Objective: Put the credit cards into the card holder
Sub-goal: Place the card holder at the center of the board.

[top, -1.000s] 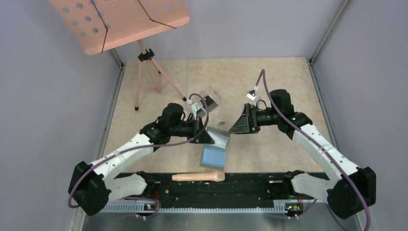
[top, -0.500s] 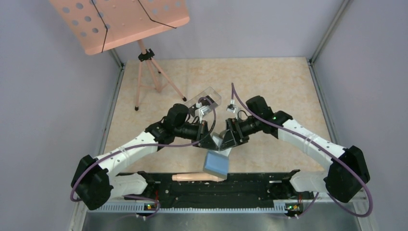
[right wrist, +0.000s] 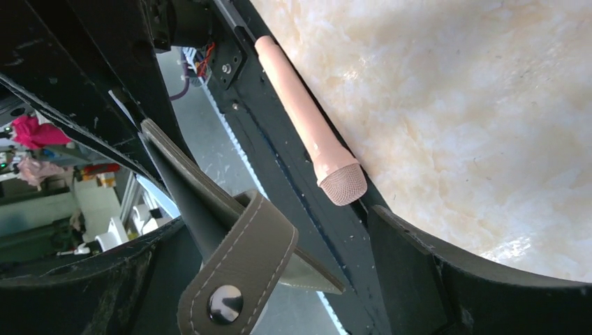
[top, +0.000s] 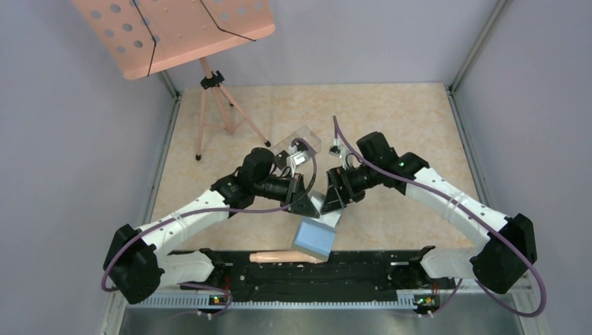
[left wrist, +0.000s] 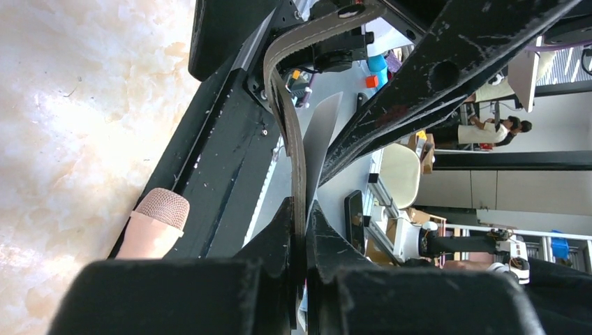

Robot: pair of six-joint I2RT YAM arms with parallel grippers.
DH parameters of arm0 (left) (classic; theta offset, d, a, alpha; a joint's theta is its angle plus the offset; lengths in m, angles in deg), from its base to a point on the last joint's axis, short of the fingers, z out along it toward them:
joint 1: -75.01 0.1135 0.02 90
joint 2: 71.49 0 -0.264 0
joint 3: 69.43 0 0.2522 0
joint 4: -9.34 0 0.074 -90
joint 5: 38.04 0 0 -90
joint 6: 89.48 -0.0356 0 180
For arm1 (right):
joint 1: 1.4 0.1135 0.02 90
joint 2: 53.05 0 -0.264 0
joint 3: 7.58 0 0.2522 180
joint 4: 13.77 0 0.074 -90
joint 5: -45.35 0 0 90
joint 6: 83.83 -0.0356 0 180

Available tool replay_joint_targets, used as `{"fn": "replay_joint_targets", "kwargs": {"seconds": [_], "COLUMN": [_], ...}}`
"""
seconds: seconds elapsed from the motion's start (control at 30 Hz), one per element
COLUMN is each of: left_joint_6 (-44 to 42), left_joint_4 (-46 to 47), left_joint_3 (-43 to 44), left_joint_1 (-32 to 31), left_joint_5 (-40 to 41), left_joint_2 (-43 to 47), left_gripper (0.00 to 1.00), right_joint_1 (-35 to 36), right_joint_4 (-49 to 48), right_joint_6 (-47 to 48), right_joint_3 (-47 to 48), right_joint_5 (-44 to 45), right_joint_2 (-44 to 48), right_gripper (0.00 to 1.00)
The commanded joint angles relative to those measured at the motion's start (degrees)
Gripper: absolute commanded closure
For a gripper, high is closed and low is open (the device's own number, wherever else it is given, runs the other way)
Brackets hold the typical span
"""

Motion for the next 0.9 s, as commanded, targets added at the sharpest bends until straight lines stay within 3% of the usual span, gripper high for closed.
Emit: {"fn": "replay_joint_targets", "kwargs": {"seconds": [0.0, 0.13, 0.23, 0.37, 0.57, 0.73, 0.87], "left_joint_6": [-1.5, -2.2, -2.5, -2.6, -3.1, -3.6, -5.7], "left_joint_4": [1.4, 0.7, 0.4, 0.3, -0.3, -1.2, -5.4], "left_joint_3": [3.5, 4.1, 4.3, 4.4, 4.4, 4.6, 5.9], "left_joint_1": [-1.3, -1.4, -1.4, -1.4, -1.4, -1.4, -1.4], "left_joint_5": [-4.9, -4.0, -3.0, -1.8, 0.0, 2.8, 8.4], "left_joint_2": [-0.3, -0.3, -0.2, -0.1, 0.6, 1.4, 2.6], "left_gripper": [1.00, 1.00, 1.00, 1.00, 1.00, 0.99, 0.87], "right_joint_1": [0.4, 0.5, 0.4, 0.4, 0.5, 0.4, 0.5], "right_joint_4": [1.0, -1.0, -5.3, -9.1, -8.7, -7.8, -7.4], "right_joint_6": [3.3, 3.9, 2.0, 0.1, 0.6, 0.8, 0.2], "right_joint_3": [3.2, 2.0, 0.3, -1.0, -1.9, -2.4, -2.3], "right_joint_5": [2.7, -5.4, -11.9, -17.2, -19.4, -19.6, -17.3], "right_joint_2": [-0.1, -0.3, 0.6, 1.3, 1.2, 1.3, 1.5], "right_gripper": [0.16, 0.22, 0.33, 0.57, 0.73, 0.99, 1.00]}}
